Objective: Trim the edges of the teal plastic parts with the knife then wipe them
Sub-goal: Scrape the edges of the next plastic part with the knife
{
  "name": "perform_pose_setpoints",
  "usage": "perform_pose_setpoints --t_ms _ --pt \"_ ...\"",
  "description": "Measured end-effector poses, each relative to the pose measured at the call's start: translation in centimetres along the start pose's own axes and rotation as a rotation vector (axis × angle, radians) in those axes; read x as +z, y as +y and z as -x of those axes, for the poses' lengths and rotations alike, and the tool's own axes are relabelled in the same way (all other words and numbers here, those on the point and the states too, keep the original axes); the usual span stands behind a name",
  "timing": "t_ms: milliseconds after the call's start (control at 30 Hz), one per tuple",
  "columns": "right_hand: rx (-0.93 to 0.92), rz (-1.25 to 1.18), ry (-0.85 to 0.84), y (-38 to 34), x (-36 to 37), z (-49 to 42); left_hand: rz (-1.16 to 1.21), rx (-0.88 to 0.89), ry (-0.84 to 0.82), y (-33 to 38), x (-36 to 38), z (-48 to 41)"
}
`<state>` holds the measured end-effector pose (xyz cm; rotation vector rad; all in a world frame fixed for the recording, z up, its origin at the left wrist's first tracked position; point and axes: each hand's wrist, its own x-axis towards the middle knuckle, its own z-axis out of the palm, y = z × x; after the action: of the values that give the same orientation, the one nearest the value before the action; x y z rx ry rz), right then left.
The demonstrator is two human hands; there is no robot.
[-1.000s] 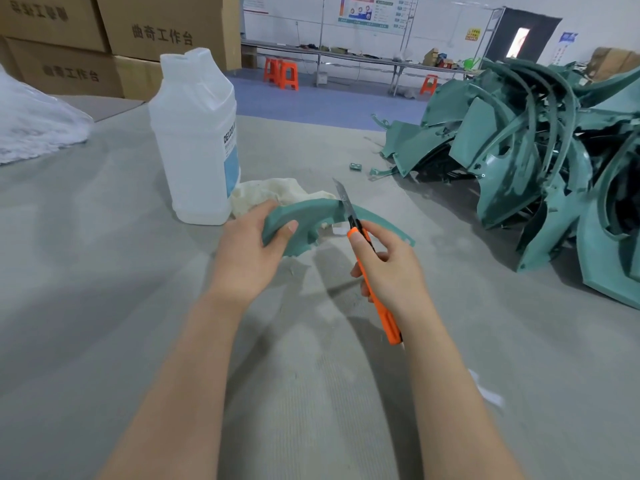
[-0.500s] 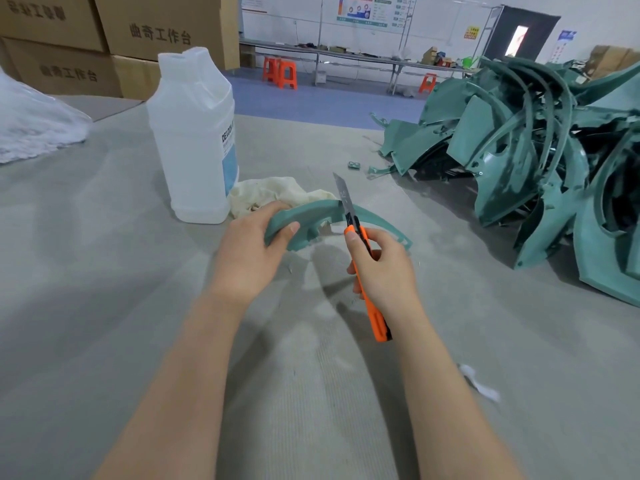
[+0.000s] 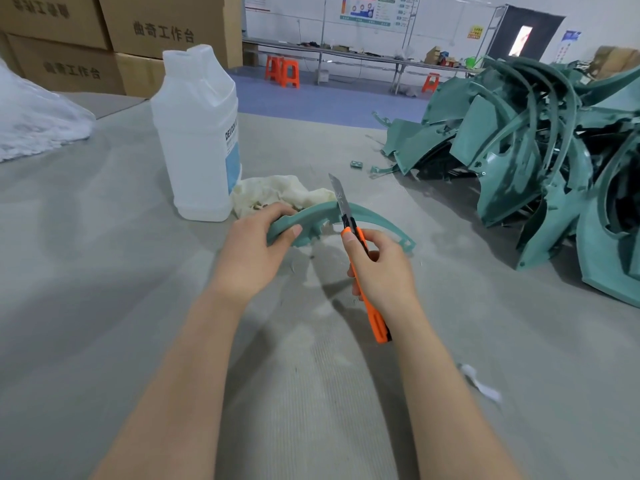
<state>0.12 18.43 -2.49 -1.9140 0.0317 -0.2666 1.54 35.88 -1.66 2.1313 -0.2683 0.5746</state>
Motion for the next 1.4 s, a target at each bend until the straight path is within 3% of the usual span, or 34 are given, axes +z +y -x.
perform_pose_setpoints --t_ms 533,833,1067,1400 --pt "-0.053 -0.018 -0.04 -0.3 -0.4 0.3 0.055 -0.003 -0.025 -0.4 0.2 0.0" --pt "-0.13 -0.132 -0.178 -1.4 0.8 1.1 0.044 -0.004 -0.021 -0.4 0.3 -0.1" --pt "-0.014 -0.086 0.014 -0.7 -0.5 0.3 0.059 -0.021 -0.014 -0.4 0.3 0.1" --pt "-0.029 -0.033 -0.066 -0.9 -0.9 0.7 0.048 -0.006 -0.008 -0.4 0.4 0.0"
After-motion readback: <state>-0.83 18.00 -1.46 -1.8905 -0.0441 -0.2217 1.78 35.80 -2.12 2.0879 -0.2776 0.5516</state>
